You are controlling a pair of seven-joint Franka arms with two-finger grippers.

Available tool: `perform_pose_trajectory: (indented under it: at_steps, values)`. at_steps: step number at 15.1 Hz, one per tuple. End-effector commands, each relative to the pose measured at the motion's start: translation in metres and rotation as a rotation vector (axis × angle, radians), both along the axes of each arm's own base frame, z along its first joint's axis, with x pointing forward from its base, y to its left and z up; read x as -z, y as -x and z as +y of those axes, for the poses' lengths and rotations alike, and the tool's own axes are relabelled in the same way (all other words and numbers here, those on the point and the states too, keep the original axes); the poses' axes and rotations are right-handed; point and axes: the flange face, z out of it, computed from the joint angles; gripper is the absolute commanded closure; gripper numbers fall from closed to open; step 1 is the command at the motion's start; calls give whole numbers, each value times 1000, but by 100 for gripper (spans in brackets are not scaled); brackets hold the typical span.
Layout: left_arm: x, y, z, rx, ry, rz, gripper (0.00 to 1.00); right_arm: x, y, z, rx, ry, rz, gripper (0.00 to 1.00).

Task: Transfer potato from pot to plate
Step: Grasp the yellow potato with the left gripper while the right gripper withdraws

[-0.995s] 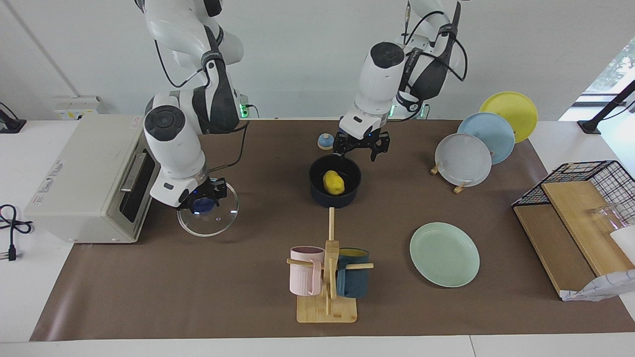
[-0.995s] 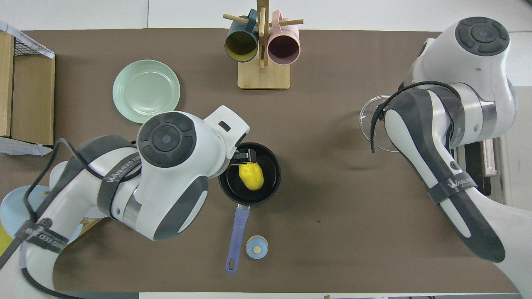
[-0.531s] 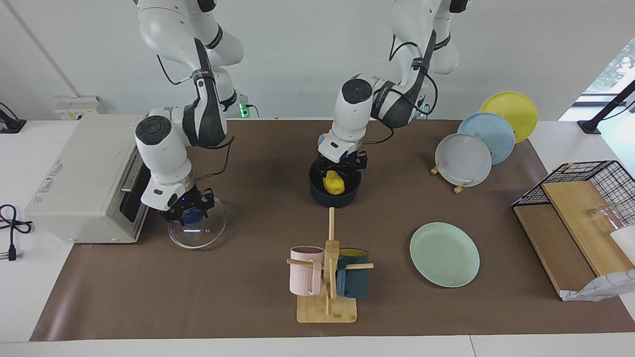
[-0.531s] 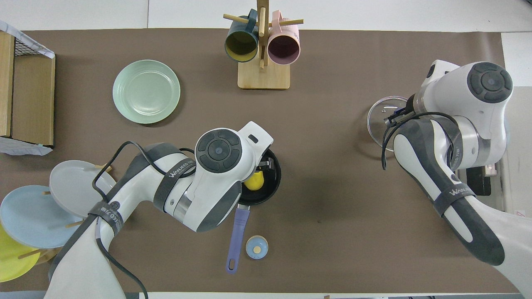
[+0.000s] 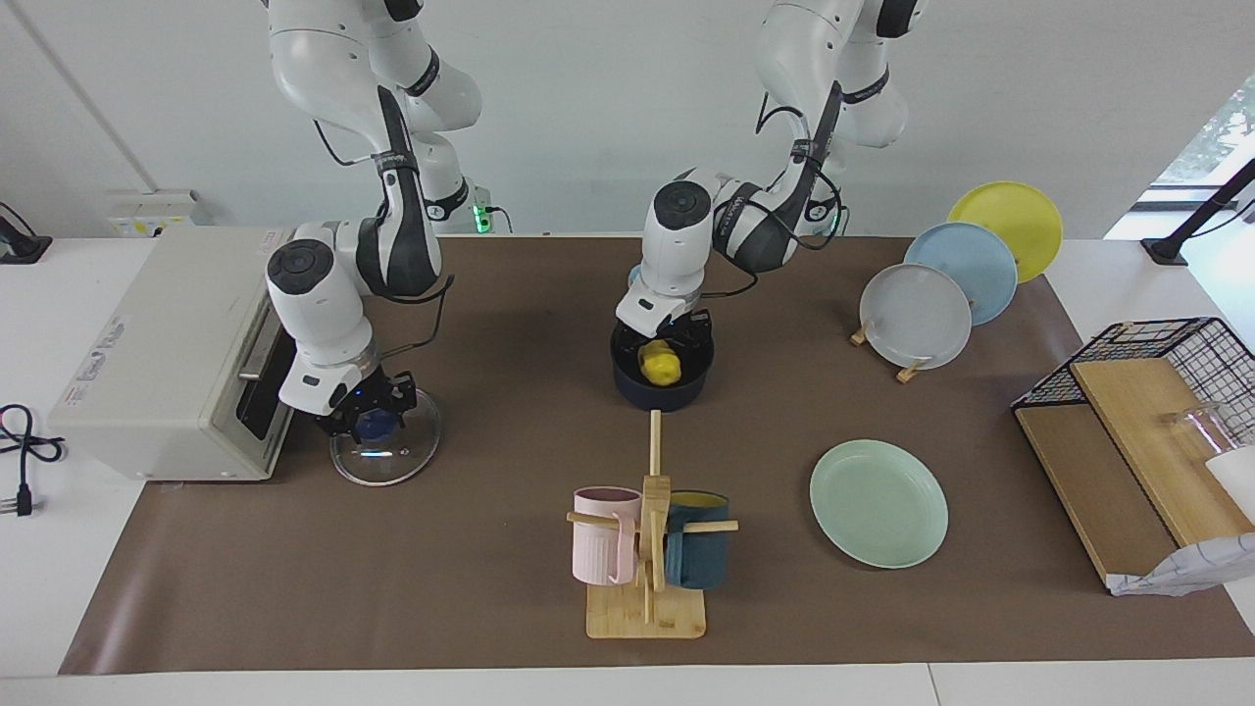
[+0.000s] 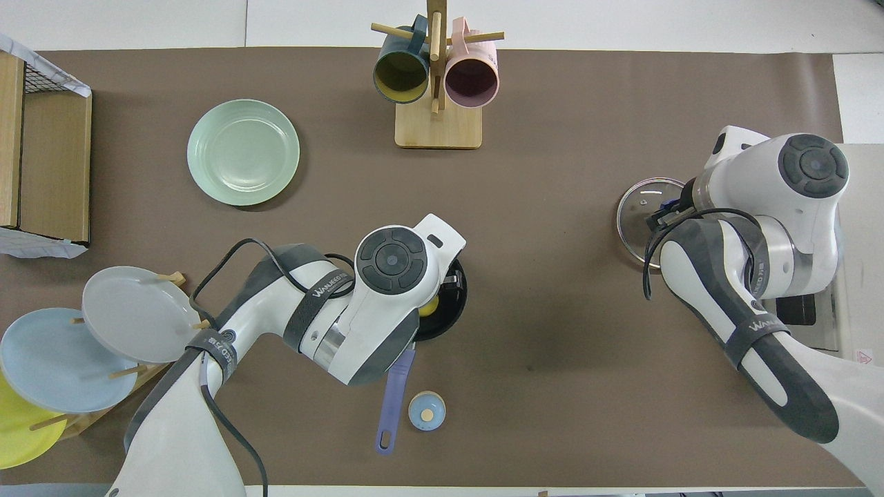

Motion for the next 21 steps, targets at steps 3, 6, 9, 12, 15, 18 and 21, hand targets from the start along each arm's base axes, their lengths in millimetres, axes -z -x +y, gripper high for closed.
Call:
perform_pose_trajectory:
  at_steps: [3,6,9,12,15,18,21]
  values:
    - [16,15,-6,-18,-21,-10,0,-7,11,0,6,2,-16,11]
    - [21,18,-5,-32,-27,-5,0,-25,4,0,18,-6,-7,0]
    - [25,21,-4,-39,-17,-16,0,-70,-4,1,56,-12,27,0]
    - [27,23,-5,-38,-16,-17,0,-139,-6,8,190,-18,71,0]
    - [26,22,-5,-38,-14,-19,6,-207,7,7,279,-17,89,0]
    - [25,20,-5,-39,-10,-22,39,-247,33,-1,325,-33,98,0]
    - [23,16,-3,-42,-8,-25,62,-265,51,-11,395,-56,139,0]
